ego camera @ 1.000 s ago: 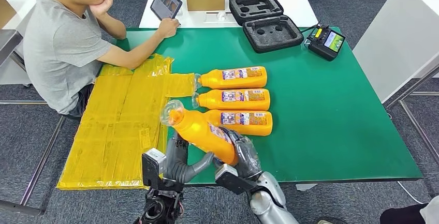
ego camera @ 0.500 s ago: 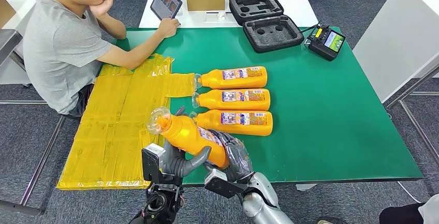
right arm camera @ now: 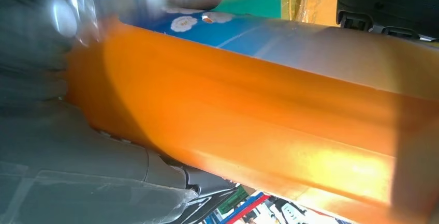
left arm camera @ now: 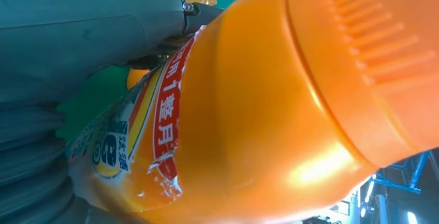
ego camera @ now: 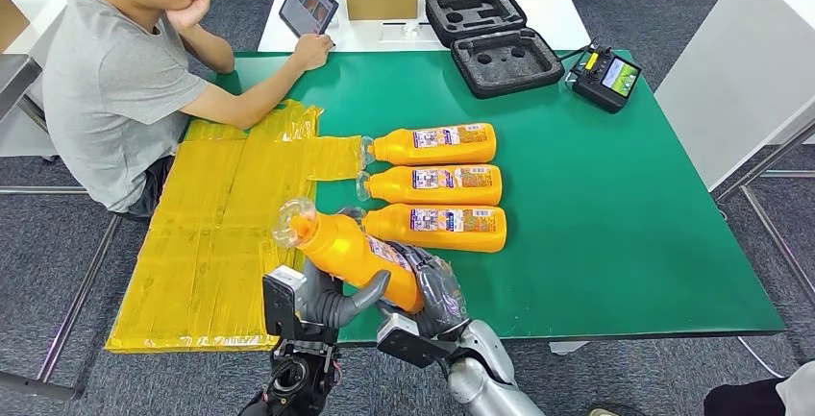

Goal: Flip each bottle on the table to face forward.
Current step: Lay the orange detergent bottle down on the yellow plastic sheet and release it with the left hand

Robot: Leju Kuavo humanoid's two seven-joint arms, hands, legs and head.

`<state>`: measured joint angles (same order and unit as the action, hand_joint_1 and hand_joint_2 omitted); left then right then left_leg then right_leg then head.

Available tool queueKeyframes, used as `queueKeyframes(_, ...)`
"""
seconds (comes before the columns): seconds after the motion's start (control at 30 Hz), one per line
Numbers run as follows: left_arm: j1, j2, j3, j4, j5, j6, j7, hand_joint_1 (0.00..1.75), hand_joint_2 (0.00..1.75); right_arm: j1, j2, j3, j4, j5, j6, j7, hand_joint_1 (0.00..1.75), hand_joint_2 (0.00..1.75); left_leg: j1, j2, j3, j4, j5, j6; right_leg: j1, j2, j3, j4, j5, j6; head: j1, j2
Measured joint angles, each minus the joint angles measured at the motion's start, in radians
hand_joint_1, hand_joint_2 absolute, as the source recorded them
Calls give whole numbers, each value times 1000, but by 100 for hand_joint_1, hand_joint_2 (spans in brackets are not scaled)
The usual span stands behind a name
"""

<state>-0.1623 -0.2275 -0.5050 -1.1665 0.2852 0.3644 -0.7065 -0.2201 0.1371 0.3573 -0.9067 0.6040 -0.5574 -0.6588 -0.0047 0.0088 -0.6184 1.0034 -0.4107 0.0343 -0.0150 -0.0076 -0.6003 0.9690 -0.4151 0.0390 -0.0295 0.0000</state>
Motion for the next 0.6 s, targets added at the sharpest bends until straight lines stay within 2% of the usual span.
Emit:
queueKeyframes(0.4, -6, -1, 2, 14, -11, 0, 0, 175, 175, 0, -2, 9, 3, 0, -8, 13, 87, 175, 0, 0, 0, 0, 0, 0, 0, 0, 0, 0, 0, 0, 0, 0)
queueKeyframes(0.53, -7, -1, 2, 15, -15, -2, 0, 175, 175, 0, -2, 9, 5, 0, -10, 14, 119, 175, 0, 0, 0, 0, 0, 0, 0, 0, 0, 0, 0, 0, 0, 0)
queueKeyframes(0.6, -7, -1, 2, 15, -14, -9, 0, 175, 175, 0, -2, 9, 6, 0, -11, 14, 100, 175, 0, 0, 0, 0, 0, 0, 0, 0, 0, 0, 0, 0, 0, 0)
